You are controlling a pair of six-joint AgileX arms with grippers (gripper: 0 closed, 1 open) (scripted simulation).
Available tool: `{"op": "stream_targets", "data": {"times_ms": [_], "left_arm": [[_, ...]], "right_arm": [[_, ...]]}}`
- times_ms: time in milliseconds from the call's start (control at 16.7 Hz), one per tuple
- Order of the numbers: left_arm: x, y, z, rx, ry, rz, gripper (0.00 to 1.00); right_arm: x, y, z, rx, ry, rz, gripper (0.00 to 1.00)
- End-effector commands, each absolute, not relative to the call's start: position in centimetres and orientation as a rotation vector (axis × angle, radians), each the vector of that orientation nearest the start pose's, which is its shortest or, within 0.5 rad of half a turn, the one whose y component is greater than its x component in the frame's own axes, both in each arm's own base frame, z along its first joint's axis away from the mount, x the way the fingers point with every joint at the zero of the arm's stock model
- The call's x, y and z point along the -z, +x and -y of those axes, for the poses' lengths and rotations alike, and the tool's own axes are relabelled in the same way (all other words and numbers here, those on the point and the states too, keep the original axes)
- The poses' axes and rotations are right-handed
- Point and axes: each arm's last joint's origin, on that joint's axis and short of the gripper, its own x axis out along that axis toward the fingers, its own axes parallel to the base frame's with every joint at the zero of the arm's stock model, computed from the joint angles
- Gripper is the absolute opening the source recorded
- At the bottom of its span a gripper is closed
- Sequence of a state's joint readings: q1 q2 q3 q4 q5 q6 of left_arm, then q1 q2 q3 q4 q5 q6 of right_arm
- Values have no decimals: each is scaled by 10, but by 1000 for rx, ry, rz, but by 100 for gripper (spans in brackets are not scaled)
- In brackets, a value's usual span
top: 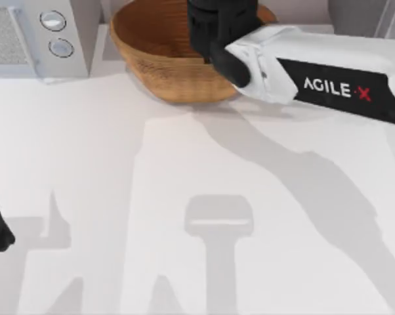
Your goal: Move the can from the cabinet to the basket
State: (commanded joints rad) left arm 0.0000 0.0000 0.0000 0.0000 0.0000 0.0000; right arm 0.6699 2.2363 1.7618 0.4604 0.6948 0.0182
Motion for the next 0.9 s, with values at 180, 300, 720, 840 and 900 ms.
{"op": "stream_targets", "data": {"times_ms": [180, 300, 720, 840, 900], "left_arm": [[-160, 106, 1, 0, 0, 0, 100], [-160, 106, 1, 0, 0, 0, 100], [-160, 106, 1, 0, 0, 0, 100], [-160, 106, 1, 0, 0, 0, 100], [-160, 106, 1, 0, 0, 0, 100]], "right_arm": [[-232, 424, -335, -2, 5, 0, 0], [-231, 424, -336, -2, 6, 1, 0], [-223, 436, -336, -2, 2, -5, 0], [-223, 444, -337, -2, 8, 3, 0], [-221, 446, -336, -2, 6, 1, 0]]}}
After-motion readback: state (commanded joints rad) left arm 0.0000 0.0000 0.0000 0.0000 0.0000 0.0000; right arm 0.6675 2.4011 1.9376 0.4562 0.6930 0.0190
